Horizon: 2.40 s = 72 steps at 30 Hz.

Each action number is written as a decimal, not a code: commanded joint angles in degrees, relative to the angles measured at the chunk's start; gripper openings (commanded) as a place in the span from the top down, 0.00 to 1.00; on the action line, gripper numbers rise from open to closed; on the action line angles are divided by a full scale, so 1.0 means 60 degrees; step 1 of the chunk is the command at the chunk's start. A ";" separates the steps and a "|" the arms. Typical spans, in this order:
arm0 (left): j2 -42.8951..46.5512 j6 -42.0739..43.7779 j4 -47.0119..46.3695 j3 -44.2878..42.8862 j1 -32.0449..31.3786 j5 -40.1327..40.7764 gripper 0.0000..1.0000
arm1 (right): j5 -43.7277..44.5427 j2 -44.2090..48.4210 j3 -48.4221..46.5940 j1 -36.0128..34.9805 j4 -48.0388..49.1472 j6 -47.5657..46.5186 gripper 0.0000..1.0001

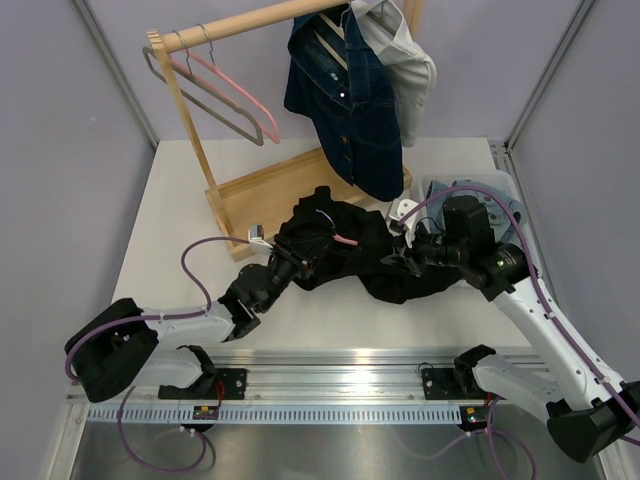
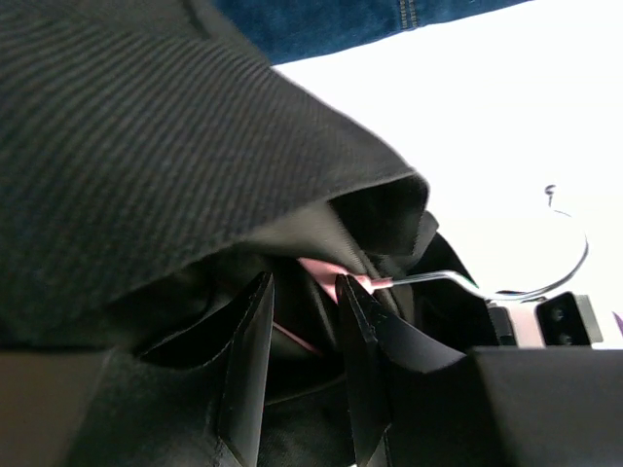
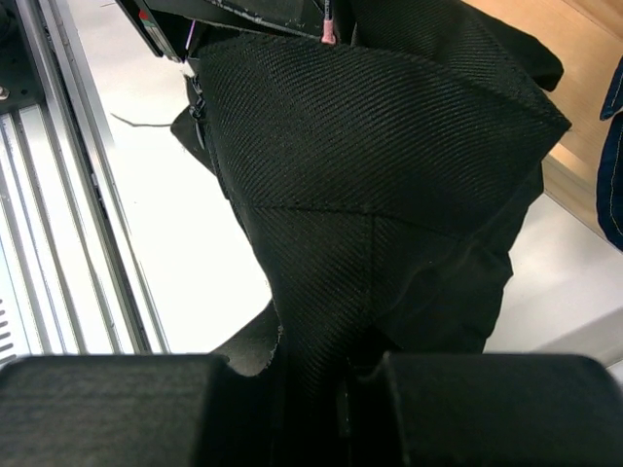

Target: Remove the skirt from the hanger

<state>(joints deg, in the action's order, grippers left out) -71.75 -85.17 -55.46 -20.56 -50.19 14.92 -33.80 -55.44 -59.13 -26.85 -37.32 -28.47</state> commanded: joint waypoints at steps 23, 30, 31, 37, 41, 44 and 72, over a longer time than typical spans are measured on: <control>-0.1079 -0.0293 -0.0542 -0.1583 0.0060 0.0268 0.69 | -0.0109 0.0348 0.0085 -0.0432 0.0346 -0.0528 1.00; -0.1153 -0.0176 -0.0717 -0.1657 0.0118 0.0122 0.86 | 0.0008 0.0392 0.0319 -0.0461 0.0390 -0.0660 1.00; -0.1153 -0.0074 -0.0746 -0.1657 0.0162 0.0063 0.88 | 0.0038 0.0378 0.0363 -0.0461 0.0376 -0.0733 1.00; -0.0744 0.0819 -0.0748 -0.1569 0.0324 -0.0259 1.00 | 0.0170 0.0320 0.0262 -0.0461 0.0142 -0.0953 0.87; -0.0114 0.1755 -0.0045 -0.1540 0.0397 -0.0274 1.00 | 0.0272 0.0275 0.0027 -0.0461 -0.0078 -0.1070 0.42; 0.0662 0.2838 0.1139 -0.1642 0.0455 -0.0172 1.00 | 0.0433 0.0392 -0.0455 -0.0461 -0.0779 -0.1843 0.20; 0.1499 0.5830 0.5039 -0.3488 0.0748 -0.2428 1.00 | -0.0109 -0.2274 -0.2419 -0.3683 -0.3858 -0.7443 0.11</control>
<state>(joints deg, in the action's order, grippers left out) -62.72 -51.92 -20.84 -37.80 -46.11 2.09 -37.28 -69.06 -72.53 -47.68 -62.65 -72.31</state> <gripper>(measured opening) 0.187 0.899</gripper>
